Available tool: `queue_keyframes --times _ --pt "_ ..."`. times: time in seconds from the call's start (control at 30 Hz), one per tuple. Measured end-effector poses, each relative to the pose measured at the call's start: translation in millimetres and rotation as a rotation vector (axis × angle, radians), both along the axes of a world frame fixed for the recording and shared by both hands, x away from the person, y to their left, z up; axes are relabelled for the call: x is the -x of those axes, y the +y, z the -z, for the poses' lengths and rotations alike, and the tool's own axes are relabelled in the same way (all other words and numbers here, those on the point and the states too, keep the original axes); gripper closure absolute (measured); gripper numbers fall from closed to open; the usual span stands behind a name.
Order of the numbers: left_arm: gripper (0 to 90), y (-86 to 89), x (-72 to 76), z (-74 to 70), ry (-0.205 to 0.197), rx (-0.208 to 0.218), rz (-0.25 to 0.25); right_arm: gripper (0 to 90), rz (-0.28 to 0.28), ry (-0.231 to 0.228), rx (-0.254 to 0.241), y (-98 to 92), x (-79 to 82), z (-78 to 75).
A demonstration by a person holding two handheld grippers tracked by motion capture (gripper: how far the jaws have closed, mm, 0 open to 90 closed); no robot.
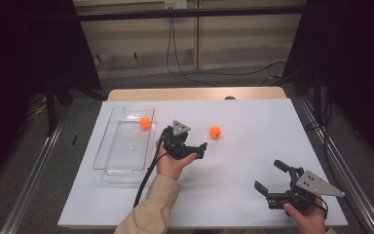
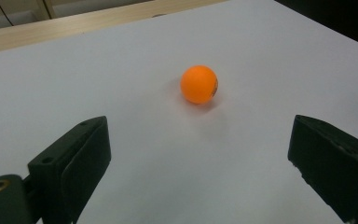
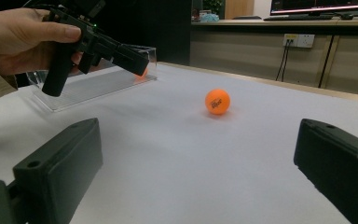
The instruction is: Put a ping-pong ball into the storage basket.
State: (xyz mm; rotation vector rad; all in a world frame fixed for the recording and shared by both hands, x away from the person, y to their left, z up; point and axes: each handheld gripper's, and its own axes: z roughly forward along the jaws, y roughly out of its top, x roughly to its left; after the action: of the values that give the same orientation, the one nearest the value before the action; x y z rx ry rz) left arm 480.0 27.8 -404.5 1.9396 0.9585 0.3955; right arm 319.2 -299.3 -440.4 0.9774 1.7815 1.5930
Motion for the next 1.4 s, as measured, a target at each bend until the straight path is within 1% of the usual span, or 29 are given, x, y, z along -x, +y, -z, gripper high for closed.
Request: queue_keyframes --times 0.03,0.17,0.2,0.23,0.27,0.3,0.33,0.4,0.47,0.5,0.53,0.57,0.6,0.63,0.67,0.7,0.73,0.8,0.87,0.97,1.07,1.13,1.17,1.23,1.27,1.3,1.33,1.37,1.4 --pt "5.9 -0.6 -0.9 0.9 0.002 0.004 0.006 0.5 0.001 0.0 -0.001 0.0 -0.1 0.0" --pt "5.9 -2.0 -3.0 3.1 -0.003 -0.006 0.002 0.6 -0.003 0.001 0.005 -1.0 0.2 0.1" --pt "5.9 -3.1 -3.4 3.9 -0.002 0.003 0.0 0.5 -0.001 0.001 -0.003 -0.2 0.3 0.0" --pt "5.9 -3.4 -3.9 4.4 -0.003 -0.008 0.0 0.6 -0.001 0.001 0.001 -0.2 0.3 0.1" --pt "5.9 -4.6 -4.2 5.5 0.002 0.005 0.001 0.6 0.002 0.002 -0.002 0.2 0.2 0.1" --pt "5.9 -4.8 -4.7 6.1 0.002 -0.001 0.007 0.6 0.0 0.003 -0.004 0.6 0.1 0.1" --pt "5.9 -6.0 -4.9 7.0 0.004 0.006 0.006 0.6 -0.004 0.0 0.004 0.4 0.1 0.2" --pt "6.0 -8.0 -5.5 8.2 0.001 0.007 0.011 0.6 -0.007 -0.004 0.006 0.5 0.1 0.1" --pt "6.1 -9.7 -6.7 9.6 -0.002 0.009 0.013 0.6 -0.002 0.002 -0.002 0.7 0.1 0.1" --pt "6.1 -10.7 -6.8 10.2 0.0 0.003 0.007 0.6 0.0 0.003 -0.004 0.7 0.1 0.1" --pt "6.2 -11.1 -8.1 11.3 0.003 0.012 0.018 0.6 0.0 0.003 -0.004 0.7 0.2 0.1" --pt "6.1 -12.3 -8.1 11.8 0.002 0.017 0.007 0.6 -0.001 0.003 -0.004 0.7 0.2 0.1" --pt "6.2 -12.6 -8.6 12.2 0.005 0.009 0.009 0.6 -0.002 0.003 -0.004 0.7 0.2 0.1" --pt "6.2 -13.5 -9.4 13.2 0.008 0.02 0.015 0.6 -0.002 0.002 -0.003 0.7 0.1 0.1" --pt "6.2 -14.1 -9.6 13.6 0.011 0.012 0.014 0.6 -0.001 0.003 -0.003 0.7 0.1 0.1" --pt "6.2 -15.8 -10.2 14.4 0.007 0.017 0.008 0.6 -0.001 0.002 -0.003 0.6 0.0 0.1" --pt "6.3 -15.8 -10.7 14.7 0.008 0.013 0.013 0.6 -0.004 0.0 0.002 0.2 0.0 0.2" --pt "6.3 -17.8 -11.6 16.1 0.013 0.014 0.015 0.6 0.001 0.001 -0.005 0.5 0.1 0.0" --pt "6.4 -19.6 -12.1 17.4 0.012 0.02 0.008 0.6 -0.001 0.001 -0.002 0.4 0.1 0.1" --pt "6.3 -20.8 -13.2 18.9 0.018 0.018 0.023 0.6 -0.005 0.002 0.002 0.3 0.1 0.3" --pt "6.3 -21.8 -13.9 19.6 0.015 0.016 0.021 0.6 -0.005 0.0 0.003 0.2 0.3 0.2" --pt "6.3 -22.9 -14.3 20.3 0.017 0.029 0.013 0.6 -0.005 0.0 0.004 0.1 0.4 0.1" --pt "6.3 -22.7 -14.4 20.0 0.017 0.022 0.011 0.6 -0.005 0.0 0.003 0.1 0.4 0.1" --pt "6.3 -23.4 -14.6 20.1 0.015 0.026 0.006 0.6 -0.001 0.002 -0.003 0.5 0.3 0.0" --pt "6.3 -22.8 -15.3 20.0 0.014 0.015 0.013 0.6 0.001 0.002 -0.003 0.4 0.3 0.0" --pt "6.3 -23.1 -15.8 20.2 0.015 0.012 0.012 0.6 0.0 0.001 -0.003 0.4 0.2 0.0" --pt "6.3 -23.7 -16.2 20.6 0.018 0.018 0.011 0.6 -0.001 0.003 -0.002 0.5 0.3 0.1" --pt "6.3 -23.4 -16.6 20.6 0.016 0.011 0.014 0.6 0.001 0.002 -0.004 0.5 0.2 0.1" --pt "6.4 -24.7 -16.7 21.1 0.013 0.022 0.01 0.6 0.0 0.001 -0.002 0.4 0.2 0.1"
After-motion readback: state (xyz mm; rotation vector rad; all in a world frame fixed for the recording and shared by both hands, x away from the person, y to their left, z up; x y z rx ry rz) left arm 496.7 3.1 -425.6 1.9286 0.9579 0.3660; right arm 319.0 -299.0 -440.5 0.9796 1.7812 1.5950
